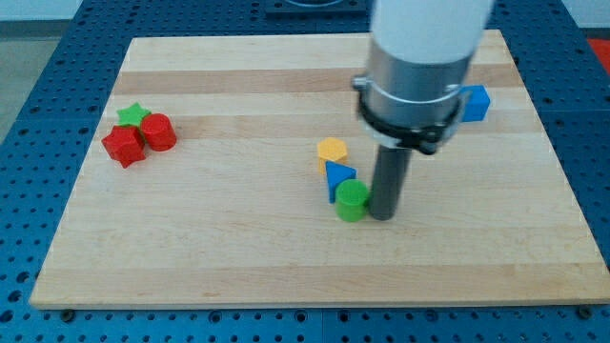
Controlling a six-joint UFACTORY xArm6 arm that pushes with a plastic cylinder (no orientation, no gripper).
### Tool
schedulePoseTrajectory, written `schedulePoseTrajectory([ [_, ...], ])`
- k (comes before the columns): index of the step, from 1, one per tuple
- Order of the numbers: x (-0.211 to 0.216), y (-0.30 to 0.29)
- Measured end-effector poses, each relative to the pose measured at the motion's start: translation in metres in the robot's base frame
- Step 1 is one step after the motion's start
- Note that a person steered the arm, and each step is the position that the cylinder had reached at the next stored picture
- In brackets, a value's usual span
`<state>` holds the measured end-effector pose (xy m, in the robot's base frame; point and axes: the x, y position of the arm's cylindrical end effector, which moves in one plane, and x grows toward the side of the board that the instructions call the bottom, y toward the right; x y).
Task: Put the green circle at the bottom of the red circle
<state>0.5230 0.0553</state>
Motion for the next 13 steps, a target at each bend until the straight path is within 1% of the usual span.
schedulePoseTrajectory([
  [1, 0.000, -0.053],
  [3, -0.001, -0.128],
  [4, 0.000, -0.144],
  [5, 0.009, -0.150],
  [7, -0.032, -0.179],
  [8, -0.024, -0.169],
  [9, -0.030, -0.155],
  [10, -0.047, -0.155],
  [12, -0.072, -0.196],
  [13, -0.066, -0.191],
])
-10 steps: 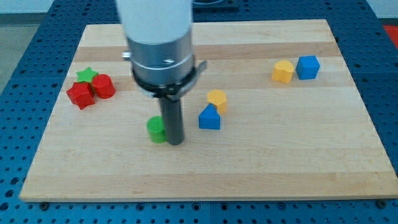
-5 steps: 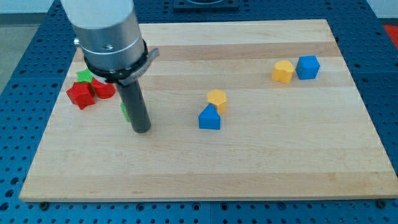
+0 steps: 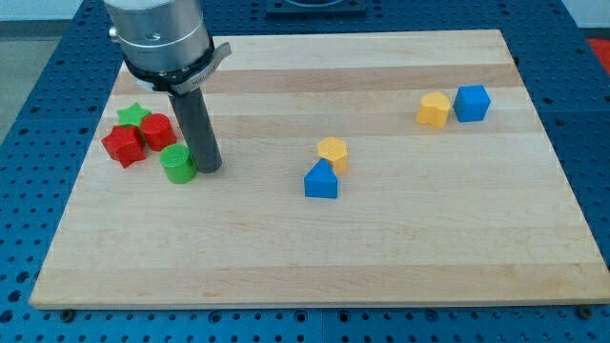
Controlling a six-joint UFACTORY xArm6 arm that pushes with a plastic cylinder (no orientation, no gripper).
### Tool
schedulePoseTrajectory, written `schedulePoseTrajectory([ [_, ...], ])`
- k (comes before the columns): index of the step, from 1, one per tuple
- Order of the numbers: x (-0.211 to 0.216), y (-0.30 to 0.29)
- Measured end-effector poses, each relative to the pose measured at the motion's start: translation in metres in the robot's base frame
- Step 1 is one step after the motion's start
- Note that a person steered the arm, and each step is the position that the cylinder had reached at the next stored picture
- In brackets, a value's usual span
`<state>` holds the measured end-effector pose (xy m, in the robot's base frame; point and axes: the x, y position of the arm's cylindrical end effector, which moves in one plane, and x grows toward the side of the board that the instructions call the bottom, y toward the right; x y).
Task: Put the green circle at the bottom of the red circle
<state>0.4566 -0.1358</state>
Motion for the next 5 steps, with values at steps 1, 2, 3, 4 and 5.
schedulePoseTrajectory([
  [1, 0.011, -0.002],
  [2, 0.018, -0.009],
  [3, 0.017, -0.028],
  [4, 0.014, -0.046],
  [5, 0.012, -0.060],
])
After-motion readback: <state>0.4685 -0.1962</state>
